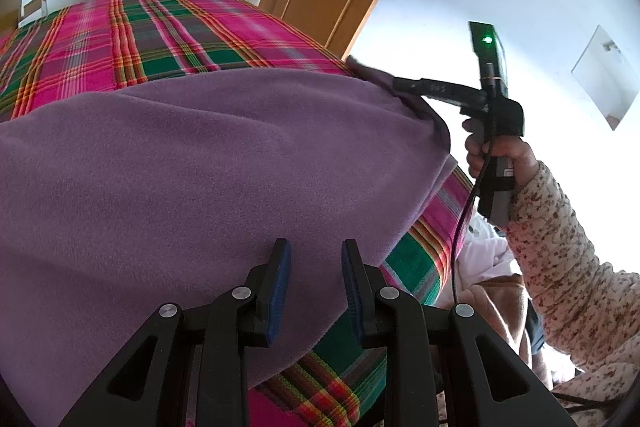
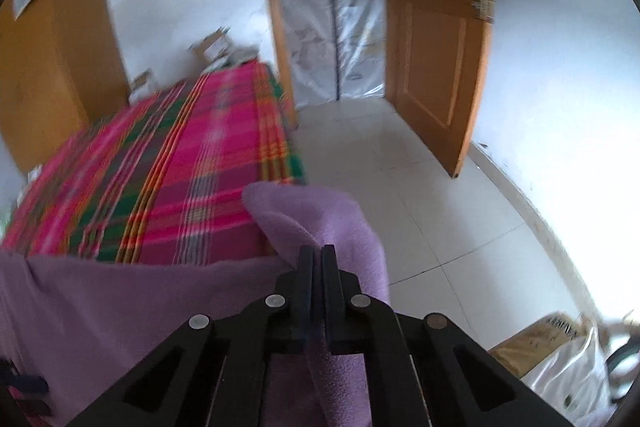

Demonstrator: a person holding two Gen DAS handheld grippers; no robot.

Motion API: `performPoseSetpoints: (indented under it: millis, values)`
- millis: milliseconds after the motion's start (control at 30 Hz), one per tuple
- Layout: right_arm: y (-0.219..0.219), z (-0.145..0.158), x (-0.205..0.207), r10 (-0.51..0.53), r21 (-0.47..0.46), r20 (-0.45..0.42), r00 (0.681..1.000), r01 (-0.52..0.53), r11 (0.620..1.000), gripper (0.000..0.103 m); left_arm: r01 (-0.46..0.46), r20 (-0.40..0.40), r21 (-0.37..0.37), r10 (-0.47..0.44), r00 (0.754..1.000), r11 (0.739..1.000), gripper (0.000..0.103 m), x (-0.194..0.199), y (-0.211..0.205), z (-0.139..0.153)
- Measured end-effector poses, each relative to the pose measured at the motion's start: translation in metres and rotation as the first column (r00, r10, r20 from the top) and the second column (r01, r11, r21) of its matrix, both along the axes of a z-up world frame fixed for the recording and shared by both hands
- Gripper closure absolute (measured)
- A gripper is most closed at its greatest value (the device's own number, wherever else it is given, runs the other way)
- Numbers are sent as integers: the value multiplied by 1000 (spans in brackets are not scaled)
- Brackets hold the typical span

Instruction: Fold clothes

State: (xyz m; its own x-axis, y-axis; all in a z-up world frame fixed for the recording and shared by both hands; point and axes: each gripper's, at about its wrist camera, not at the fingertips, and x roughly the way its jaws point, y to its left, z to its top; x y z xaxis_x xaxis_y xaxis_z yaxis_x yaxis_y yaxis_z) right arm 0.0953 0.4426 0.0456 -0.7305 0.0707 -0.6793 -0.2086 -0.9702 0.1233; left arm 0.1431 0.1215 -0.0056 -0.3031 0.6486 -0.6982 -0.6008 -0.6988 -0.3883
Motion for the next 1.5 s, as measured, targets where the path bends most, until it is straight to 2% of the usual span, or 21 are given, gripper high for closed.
performPoseSetpoints:
  millis: [233, 533, 767, 1033, 1133, 1233, 1333, 1500]
  values:
    - [52, -3, 34, -172, -173, -56, 983, 160, 972, 99, -3, -1, -2, 3, 1000, 1000, 76, 0, 0, 0]
    - [90, -29, 69, -283, -340, -53, 958, 249, 907, 99, -6, -5, -9, 6, 1000, 1000, 76, 2, 1, 2]
    - [109, -51, 85, -351, -422, -23, 936, 309, 852, 99, -7, -4, -11, 7, 1000, 1000, 76, 0, 1, 3]
    - [118, -65, 94, -437, -461, 42, 898, 406, 789, 101, 0, -8, -17, 0, 1000, 1000, 76, 2, 5, 2]
    - [122, -67, 104, -447, -500, 50, 893, 409, 763, 101, 5, -10, -19, -5, 1000, 1000, 76, 4, 6, 2]
    - [121, -69, 109, -423, -538, 53, 904, 383, 751, 100, 9, -12, -21, -9, 1000, 1000, 76, 4, 8, 2]
    - [114, -75, 112, -377, -609, 57, 924, 332, 721, 99, 8, -14, -25, -8, 1000, 1000, 76, 4, 9, 2]
    - [94, -75, 116, -306, -653, 40, 951, 257, 712, 82, 5, -27, -43, -6, 1000, 999, 76, 10, 10, 4]
